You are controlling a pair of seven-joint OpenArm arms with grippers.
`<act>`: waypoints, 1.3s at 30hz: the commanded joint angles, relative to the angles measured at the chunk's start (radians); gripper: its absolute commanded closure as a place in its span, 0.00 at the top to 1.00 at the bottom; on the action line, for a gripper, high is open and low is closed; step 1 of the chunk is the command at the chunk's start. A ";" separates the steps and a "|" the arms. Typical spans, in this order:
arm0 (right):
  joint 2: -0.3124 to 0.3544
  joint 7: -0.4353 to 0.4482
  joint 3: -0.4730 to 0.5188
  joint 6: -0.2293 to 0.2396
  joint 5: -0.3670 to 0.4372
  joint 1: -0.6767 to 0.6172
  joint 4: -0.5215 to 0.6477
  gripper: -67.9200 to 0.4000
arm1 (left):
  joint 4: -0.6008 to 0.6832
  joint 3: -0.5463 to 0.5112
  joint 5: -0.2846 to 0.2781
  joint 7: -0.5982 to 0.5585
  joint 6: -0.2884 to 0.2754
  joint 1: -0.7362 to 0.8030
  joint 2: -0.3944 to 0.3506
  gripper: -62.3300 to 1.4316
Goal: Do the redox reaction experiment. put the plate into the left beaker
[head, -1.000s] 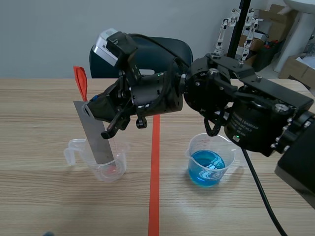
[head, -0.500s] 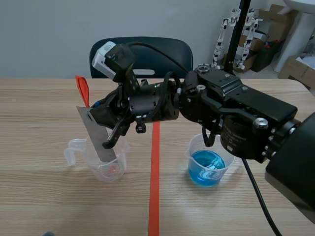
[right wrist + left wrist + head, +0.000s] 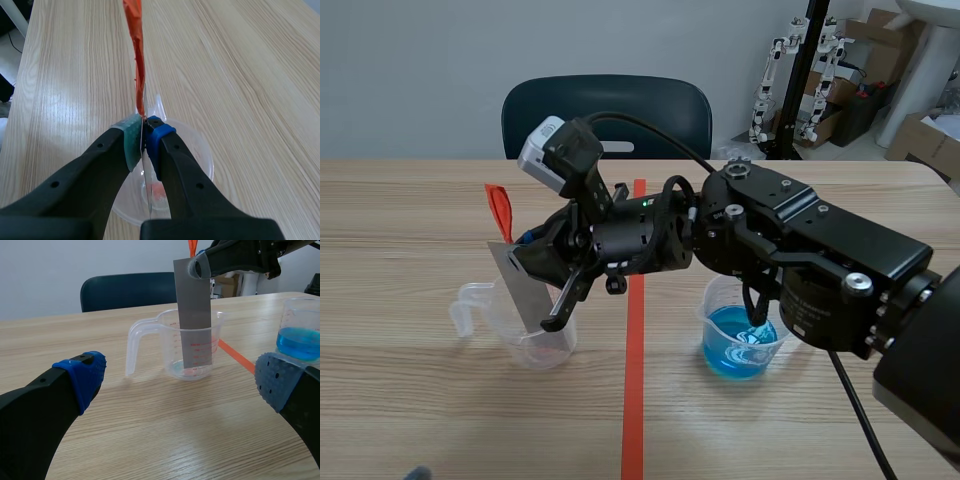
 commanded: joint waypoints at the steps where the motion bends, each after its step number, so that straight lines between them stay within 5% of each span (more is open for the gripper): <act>1: 0.002 0.017 0.007 0.001 0.011 0.028 0.020 0.01 | 0.016 0.000 -0.007 -0.014 0.001 0.000 -0.006 1.00; 6: 0.002 0.016 0.007 0.000 0.000 0.028 0.020 0.03 | 0.016 0.000 -0.007 -0.014 0.001 -0.001 -0.006 1.00; 9: 0.002 0.017 0.007 0.000 -0.012 0.028 0.020 0.15 | 0.016 0.000 -0.007 -0.014 0.001 -0.001 -0.006 1.00; 11: 0.002 0.016 0.007 0.000 -0.016 0.028 0.020 0.28 | 0.016 0.000 -0.007 -0.014 0.001 -0.001 -0.006 1.00; 15: 0.002 0.013 0.007 -0.011 -0.016 0.031 0.020 0.75 | 0.016 0.000 -0.007 -0.014 0.001 -0.001 -0.006 1.00; 17: 0.002 0.010 0.007 -0.027 -0.019 0.032 0.020 0.84 | 0.016 0.000 -0.007 -0.013 0.001 -0.001 -0.006 1.00; 22: -0.004 0.010 0.007 -0.061 -0.060 0.033 0.020 0.85 | 0.016 0.000 -0.007 -0.013 0.001 0.000 -0.006 1.00; 39: -0.004 0.010 0.007 -0.061 -0.061 0.033 0.020 0.85 | 0.016 0.000 -0.007 -0.013 0.001 0.000 -0.006 1.00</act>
